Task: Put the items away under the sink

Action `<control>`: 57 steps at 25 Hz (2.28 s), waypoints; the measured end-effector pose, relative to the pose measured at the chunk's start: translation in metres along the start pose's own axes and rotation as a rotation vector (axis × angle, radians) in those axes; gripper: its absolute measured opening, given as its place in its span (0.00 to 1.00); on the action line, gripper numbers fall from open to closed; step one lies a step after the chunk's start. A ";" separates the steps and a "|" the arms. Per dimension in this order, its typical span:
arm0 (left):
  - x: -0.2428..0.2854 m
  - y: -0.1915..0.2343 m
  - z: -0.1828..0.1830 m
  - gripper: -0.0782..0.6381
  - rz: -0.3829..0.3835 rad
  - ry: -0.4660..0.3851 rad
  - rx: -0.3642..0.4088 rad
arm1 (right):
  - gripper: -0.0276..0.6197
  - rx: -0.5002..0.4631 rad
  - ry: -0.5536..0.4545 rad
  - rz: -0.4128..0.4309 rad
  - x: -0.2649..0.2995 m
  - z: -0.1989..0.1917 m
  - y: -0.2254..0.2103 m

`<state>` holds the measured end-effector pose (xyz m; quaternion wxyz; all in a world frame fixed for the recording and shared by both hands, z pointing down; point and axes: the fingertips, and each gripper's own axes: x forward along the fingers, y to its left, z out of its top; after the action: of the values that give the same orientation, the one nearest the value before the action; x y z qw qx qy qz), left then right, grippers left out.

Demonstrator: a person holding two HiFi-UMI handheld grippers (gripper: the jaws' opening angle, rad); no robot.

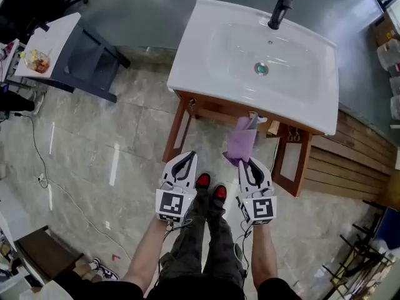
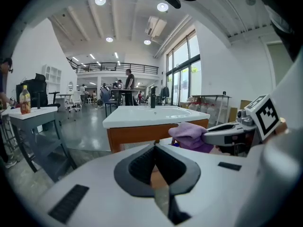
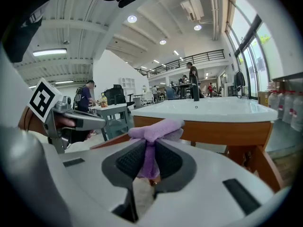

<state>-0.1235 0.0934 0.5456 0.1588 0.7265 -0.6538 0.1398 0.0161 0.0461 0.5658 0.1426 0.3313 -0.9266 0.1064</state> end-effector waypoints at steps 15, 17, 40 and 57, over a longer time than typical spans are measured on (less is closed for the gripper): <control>0.064 0.001 -0.113 0.12 -0.035 0.026 -0.021 | 0.16 -0.008 -0.005 0.004 0.070 -0.104 -0.024; 0.075 0.003 -0.123 0.12 -0.038 0.024 -0.022 | 0.16 -0.009 -0.007 0.004 0.082 -0.115 -0.028; 0.182 0.040 -0.189 0.12 -0.044 -0.038 0.010 | 0.16 -0.001 -0.087 -0.022 0.209 -0.174 -0.088; 0.200 0.055 -0.219 0.12 -0.043 -0.056 -0.006 | 0.17 0.015 -0.084 -0.057 0.265 -0.199 -0.107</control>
<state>-0.1557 -0.0017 0.8300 0.1455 0.7436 -0.6425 0.1142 -0.0729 -0.1314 0.8516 0.1040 0.3628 -0.9212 0.0951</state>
